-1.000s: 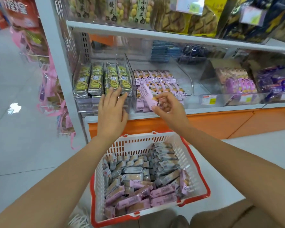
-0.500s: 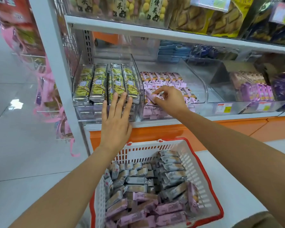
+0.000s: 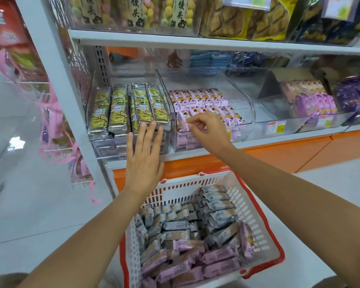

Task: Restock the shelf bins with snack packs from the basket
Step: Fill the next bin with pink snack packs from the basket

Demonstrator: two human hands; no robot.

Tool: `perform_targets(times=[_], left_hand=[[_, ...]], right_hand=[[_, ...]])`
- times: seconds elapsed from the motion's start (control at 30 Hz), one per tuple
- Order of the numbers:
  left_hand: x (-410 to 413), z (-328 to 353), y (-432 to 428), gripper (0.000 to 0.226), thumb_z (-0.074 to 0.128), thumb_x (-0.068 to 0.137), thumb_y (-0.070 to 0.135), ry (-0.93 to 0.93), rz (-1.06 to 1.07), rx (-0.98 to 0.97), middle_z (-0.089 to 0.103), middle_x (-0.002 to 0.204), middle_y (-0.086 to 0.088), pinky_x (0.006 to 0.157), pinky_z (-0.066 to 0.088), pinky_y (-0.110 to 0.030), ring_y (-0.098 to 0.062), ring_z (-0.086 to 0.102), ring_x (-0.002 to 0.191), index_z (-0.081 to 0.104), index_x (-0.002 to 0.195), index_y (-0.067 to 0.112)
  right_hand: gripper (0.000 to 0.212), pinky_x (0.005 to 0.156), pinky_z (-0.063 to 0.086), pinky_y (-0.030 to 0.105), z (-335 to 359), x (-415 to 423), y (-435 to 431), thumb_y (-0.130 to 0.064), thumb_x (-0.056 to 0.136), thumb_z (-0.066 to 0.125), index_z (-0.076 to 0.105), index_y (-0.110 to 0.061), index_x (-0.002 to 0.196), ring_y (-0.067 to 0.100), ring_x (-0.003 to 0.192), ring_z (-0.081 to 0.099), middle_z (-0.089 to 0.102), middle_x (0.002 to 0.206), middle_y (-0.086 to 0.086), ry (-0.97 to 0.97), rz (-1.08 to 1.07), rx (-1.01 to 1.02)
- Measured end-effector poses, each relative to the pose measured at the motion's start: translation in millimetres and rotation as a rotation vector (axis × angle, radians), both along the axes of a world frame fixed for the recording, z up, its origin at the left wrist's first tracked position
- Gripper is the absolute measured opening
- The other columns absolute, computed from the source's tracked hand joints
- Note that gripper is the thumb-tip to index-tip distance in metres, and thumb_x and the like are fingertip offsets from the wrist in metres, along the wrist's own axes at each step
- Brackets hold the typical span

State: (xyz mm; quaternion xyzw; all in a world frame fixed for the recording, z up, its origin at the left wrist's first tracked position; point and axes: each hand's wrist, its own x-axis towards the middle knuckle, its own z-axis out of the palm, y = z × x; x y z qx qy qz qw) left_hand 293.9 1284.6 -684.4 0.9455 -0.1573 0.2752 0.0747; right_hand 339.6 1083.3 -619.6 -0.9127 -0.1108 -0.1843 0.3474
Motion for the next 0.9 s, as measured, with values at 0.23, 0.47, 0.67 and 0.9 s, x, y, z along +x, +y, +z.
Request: perform_targets(times=[0.23,0.47,0.67,0.9], left_hand=[[-32,-26,6,0.069,0.060,0.081,0.015,0.098,-0.018,-0.025,0.038,0.151,-0.018,0.118,0.017,-0.053,-0.035,0.026,0.144,0.041,0.146,0.005],[-75,-90,32,0.066,0.066,0.090,0.028,0.427,0.046,0.095,0.032,0.157,-0.018,0.120,0.018,-0.055,-0.036,0.022,0.148,0.042,0.148,0.007],[-103,-128,52,0.068,0.029,0.105,0.036,0.694,0.096,0.141,-0.019,0.162,-0.012,0.119,-0.013,-0.039,-0.027,-0.020,0.150,-0.009,0.156,0.009],[-115,-154,59,0.068,0.019,0.104,0.037,0.778,0.109,0.119,-0.028,0.159,-0.013,0.122,-0.011,-0.039,-0.027,-0.028,0.147,-0.016,0.152,0.005]], right_hand=[[0.015,0.068,0.046,0.019,-44,-54,13,-0.009,0.091,0.061,0.068,-0.013,0.103,0.009,0.073,0.054,0.062,0.088,0.002,0.067,0.078,0.129],[0.020,0.073,0.052,0.025,-119,-112,23,-0.018,0.092,0.064,0.064,-0.021,0.112,0.009,0.077,0.058,0.060,0.089,-0.006,0.391,0.162,0.029],[0.028,0.079,0.052,0.026,-178,-143,26,-0.027,0.092,0.065,0.061,-0.019,0.119,0.012,0.089,0.060,0.063,0.101,0.000,0.738,0.286,-0.150],[0.034,0.085,0.049,0.031,-241,-160,25,-0.035,0.093,0.061,0.058,-0.015,0.121,0.024,0.102,0.060,0.063,0.116,0.006,1.034,0.411,-0.575]])
